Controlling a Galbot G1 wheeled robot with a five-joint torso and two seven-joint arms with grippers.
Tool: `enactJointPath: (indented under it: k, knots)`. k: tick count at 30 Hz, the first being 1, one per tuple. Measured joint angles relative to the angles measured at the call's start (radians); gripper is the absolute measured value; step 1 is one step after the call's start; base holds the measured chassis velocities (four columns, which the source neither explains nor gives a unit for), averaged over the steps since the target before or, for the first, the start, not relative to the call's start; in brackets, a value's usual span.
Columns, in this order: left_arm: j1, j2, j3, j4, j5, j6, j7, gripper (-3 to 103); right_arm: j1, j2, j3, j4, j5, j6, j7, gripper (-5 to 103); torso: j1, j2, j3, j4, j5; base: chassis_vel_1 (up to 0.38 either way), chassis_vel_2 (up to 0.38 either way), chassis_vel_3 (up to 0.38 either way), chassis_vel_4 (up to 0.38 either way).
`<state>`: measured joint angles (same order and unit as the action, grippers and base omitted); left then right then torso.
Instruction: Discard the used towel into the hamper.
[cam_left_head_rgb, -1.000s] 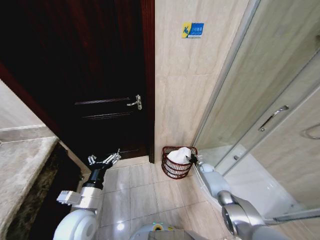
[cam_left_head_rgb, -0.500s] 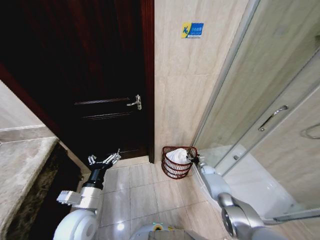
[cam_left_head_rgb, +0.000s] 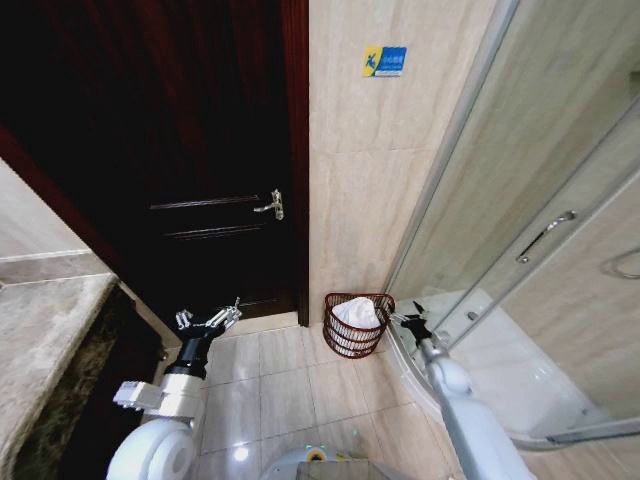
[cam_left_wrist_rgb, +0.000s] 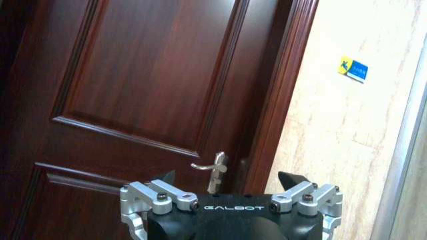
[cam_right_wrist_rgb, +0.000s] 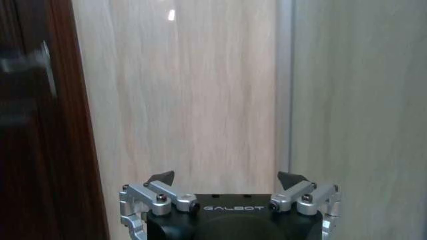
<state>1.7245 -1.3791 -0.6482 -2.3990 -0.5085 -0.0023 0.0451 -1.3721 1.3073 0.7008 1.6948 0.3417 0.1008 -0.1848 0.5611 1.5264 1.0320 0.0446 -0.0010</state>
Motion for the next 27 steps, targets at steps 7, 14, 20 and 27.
enactJointPath:
  k: [7, 14, 20, 27]
  knots:
    - [0.0, 0.0, 0.0, 0.0, 0.0, 0.0, 0.0, 100, -0.275, 0.13, 0.084, 0.388, 0.024, 0.005, 0.025, 100, 0.0, 0.0, 0.0, -0.0002, 0.0012, 0.0, 0.0, 0.0, 0.0]
    - [0.0, 0.0, 0.0, 0.0, 0.0, 0.0, 0.0, 100, -0.466, 0.209, 0.121, 0.611, -0.006, 0.063, 0.026, 100, 0.0, 0.0, 0.0, -0.0002, 0.0008, 0.0, 0.0, 0.0, 0.0]
    - [0.0, 0.0, 0.0, 0.0, 0.0, 0.0, 0.0, 100, -0.495, 0.222, 0.109, 0.648, -0.043, 0.09, 0.025, 100, 0.0, 0.0, 0.0, -0.0001, 0.0011, 0.0, 0.0, 0.0, 0.0]
    - [0.0, 0.0, 0.0, 0.0, 0.0, 0.0, 0.0, 100, -0.495, 0.234, 0.07, 0.632, -0.057, 0.113, 0.023, 100, 0.0, 0.0, 0.0, -0.0001, 0.001, 0.0, 0.0, 0.0, 0.0]
